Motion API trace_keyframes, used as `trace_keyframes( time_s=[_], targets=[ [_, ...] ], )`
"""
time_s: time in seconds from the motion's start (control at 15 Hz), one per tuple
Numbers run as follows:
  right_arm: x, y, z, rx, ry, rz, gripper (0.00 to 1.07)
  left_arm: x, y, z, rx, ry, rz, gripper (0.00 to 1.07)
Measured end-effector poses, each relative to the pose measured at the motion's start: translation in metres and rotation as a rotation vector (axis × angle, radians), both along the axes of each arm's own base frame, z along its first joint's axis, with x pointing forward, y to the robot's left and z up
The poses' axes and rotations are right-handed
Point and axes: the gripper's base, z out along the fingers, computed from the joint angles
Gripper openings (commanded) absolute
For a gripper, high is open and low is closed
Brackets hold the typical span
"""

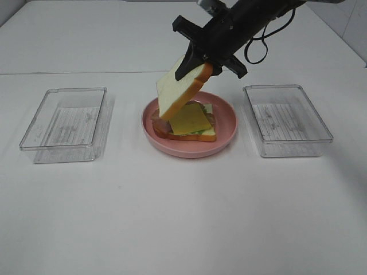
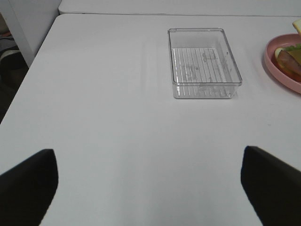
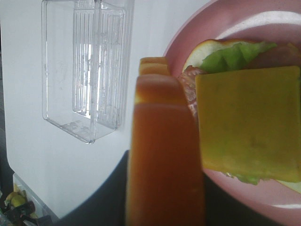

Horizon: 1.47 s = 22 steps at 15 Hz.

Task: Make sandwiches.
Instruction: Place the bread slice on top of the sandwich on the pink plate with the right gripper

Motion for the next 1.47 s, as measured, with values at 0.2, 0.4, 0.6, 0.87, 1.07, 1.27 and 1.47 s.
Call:
trace_keyframes(
  time_s=[0.2,0.4,0.6,0.87,1.07,1.27,1.47],
  targets=[
    [0.002,0.004,-0.015,0.029,0.028,0.006,0.0,0.0,0.0,0.0,0.0,0.0,0.0,1.0],
    [0.005,0.007,-0.033,0.053,0.053,0.012,0.0,0.0,0.0,0.0,0.0,0.0,0.0,1.0],
    [0.009,0.007,-0.042,0.052,0.041,0.0,0.0,0.0,0.0,0.0,0.001,0.0,0.0,1.0],
    [0.01,0.006,-0.043,0.036,0.023,-0.003,0.08,0.0,0.0,0.0,0.001,0.0,0.0,1.0],
    [0.01,0.004,-0.045,0.006,0.01,0.008,0.12,0.0,0.0,0.0,0.001,0.0,0.0,1.0],
    [0.011,0.003,-0.046,-0.012,0.001,0.007,0.4,0.0,0.0,0.0,0.001,0.0,0.0,1.0],
    [0.012,0.002,-0.046,-0.035,-0.028,0.031,0.82,0.0,0.0,0.0,0.001,0.0,0.0,1.0]
  ],
)
